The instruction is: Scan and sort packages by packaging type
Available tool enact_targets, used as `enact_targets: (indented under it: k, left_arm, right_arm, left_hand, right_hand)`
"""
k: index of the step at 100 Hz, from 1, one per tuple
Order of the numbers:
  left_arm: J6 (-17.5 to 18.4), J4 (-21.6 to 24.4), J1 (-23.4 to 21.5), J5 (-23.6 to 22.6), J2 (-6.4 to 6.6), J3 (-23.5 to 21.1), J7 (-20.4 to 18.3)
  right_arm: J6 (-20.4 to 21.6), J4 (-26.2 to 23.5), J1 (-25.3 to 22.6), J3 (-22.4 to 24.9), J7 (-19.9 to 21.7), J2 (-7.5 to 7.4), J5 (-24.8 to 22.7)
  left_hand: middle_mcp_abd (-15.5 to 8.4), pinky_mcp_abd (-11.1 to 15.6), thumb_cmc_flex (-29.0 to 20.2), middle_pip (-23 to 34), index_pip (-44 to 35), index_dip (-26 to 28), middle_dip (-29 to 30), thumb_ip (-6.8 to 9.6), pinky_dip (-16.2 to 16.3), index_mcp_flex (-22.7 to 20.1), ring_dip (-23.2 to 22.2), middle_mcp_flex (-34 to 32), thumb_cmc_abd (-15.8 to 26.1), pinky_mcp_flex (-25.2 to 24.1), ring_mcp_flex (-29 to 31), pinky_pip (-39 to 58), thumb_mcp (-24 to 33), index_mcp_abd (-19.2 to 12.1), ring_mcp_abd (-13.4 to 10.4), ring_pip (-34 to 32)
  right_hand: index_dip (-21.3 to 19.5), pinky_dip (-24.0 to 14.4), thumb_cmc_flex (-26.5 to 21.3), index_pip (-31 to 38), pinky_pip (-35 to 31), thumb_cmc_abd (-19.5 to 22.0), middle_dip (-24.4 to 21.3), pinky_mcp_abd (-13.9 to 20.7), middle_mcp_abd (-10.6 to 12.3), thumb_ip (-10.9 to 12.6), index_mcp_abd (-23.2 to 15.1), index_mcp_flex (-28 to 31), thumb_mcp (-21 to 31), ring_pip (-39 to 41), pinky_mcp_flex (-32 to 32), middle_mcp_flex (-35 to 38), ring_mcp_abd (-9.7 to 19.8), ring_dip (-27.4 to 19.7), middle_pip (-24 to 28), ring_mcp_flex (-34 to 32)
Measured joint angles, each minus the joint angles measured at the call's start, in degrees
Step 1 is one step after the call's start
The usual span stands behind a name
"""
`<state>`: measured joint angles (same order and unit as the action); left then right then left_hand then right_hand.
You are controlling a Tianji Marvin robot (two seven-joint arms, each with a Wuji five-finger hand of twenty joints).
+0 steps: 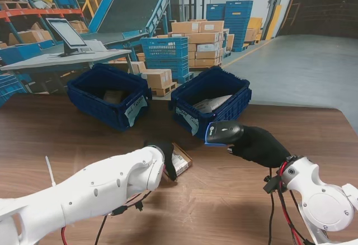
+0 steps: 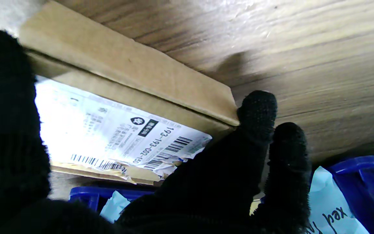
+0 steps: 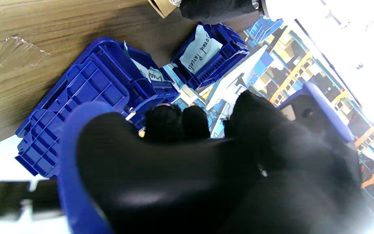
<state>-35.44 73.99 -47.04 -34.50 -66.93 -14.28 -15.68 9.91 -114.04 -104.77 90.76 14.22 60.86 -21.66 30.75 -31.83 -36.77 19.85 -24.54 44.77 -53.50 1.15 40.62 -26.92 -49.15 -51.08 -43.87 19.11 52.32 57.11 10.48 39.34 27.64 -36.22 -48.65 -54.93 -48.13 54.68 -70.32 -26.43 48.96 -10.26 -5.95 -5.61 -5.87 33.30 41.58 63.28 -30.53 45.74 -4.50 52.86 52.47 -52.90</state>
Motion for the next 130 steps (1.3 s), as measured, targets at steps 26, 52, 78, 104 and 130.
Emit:
enact_targets:
  k: [26,52,78,104,130]
  left_arm:
    - [0.2,2.0,-1.5,-1.2,0.95,-1.5,-0.3]
    - [-0.1,4.3,-2.0,-2.6,1.80,-3.0,-0.8]
    - [-1.1,5.6,1.4,-2.5,2.49,1.2,-3.6]
    - [-2.1,6.0,4.2,-0.3,2.94,4.4,-6.5]
    - [-4.1,6.3,7.5,3.5,3.21,8.1,-9.0]
  right_arm:
    - [-0.1,-0.2,-0.1,-0.1,-0.3,0.02,-0.5]
    - [-0.2,-0.4,0.1,-0.4,-0.6,0.03,-0.9]
    - [-0.2,-0.5,0.1,-0.5,-0.7,0.06,-1.0]
    - [-0.3,-0.6,0.0,-0.4,-0.7,0.07,-0.9]
    - [-0.3,-0.6,0.1,-0.4,-0.7,0.07,-0.9]
  left_hand:
    - [-2.2,-0.5,0.0,0.7,-4.7,-0.9,-0.1,0.00,0.8,-0.1,-1.4,-0.6,-1.5,0.6,1.4,0.8,0.0,-3.1,-1.2,-2.7]
    - [-11.1,-0.7,-2.9,6.4,-19.0,-2.2,-1.6,-0.59,0.9,-3.0,-2.8,-3.3,-1.5,0.9,2.8,0.8,-0.4,-14.2,-6.3,-6.7]
    - [-13.6,-0.7,-2.9,13.9,-10.0,-2.8,10.6,-1.46,0.3,-3.6,-1.3,5.9,4.7,-4.3,-2.2,-2.2,6.1,-16.6,-7.2,-1.3]
    - [-11.0,-0.7,-0.9,6.8,7.0,-12.6,19.5,-1.05,-2.9,-2.1,6.5,19.0,25.5,-11.9,-15.1,-11.2,0.2,-16.1,-5.4,10.5]
    - [-8.0,-0.7,-0.9,-1.8,18.4,-17.7,24.1,-0.46,-5.7,0.8,14.6,28.2,34.4,-16.2,-25.0,-19.2,-7.8,-13.2,-1.7,18.3]
  right_hand:
    - [0.0,0.0,0.0,0.0,0.0,0.0,0.0,0.0,0.0,0.0,0.0,0.0,0.0,0.0,0.0,0.0,0.0,0.0,0.0,0.0]
    - [0.0,0.0,0.0,0.0,0.0,0.0,0.0,0.0,0.0,0.0,0.0,0.0,0.0,0.0,0.0,0.0,0.0,0.0,0.0,0.0]
    - [0.0,0.0,0.0,0.0,0.0,0.0,0.0,0.0,0.0,0.0,0.0,0.0,0.0,0.0,0.0,0.0,0.0,0.0,0.0,0.0]
    - [0.0,0.0,0.0,0.0,0.0,0.0,0.0,0.0,0.0,0.0,0.0,0.0,0.0,0.0,0.0,0.0,0.0,0.0,0.0,0.0]
    - [0.0,0.0,0.0,0.0,0.0,0.0,0.0,0.0,0.0,0.0,0.0,0.0,0.0,0.0,0.0,0.0,0.0,0.0,0.0,0.0]
